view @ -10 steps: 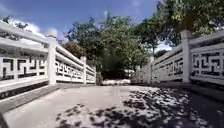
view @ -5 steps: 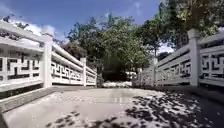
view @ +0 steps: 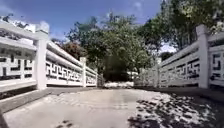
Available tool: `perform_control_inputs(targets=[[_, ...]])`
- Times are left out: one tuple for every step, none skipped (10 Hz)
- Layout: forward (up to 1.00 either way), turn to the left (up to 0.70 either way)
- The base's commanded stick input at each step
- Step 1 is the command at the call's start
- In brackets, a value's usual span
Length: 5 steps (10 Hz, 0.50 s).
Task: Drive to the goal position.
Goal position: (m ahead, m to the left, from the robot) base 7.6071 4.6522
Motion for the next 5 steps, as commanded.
perform_control_inputs(targets=[[0.45,0.00],[0.45,0.00],[0.45,0.00],[0.45,0.00],[0.45,0.00]])
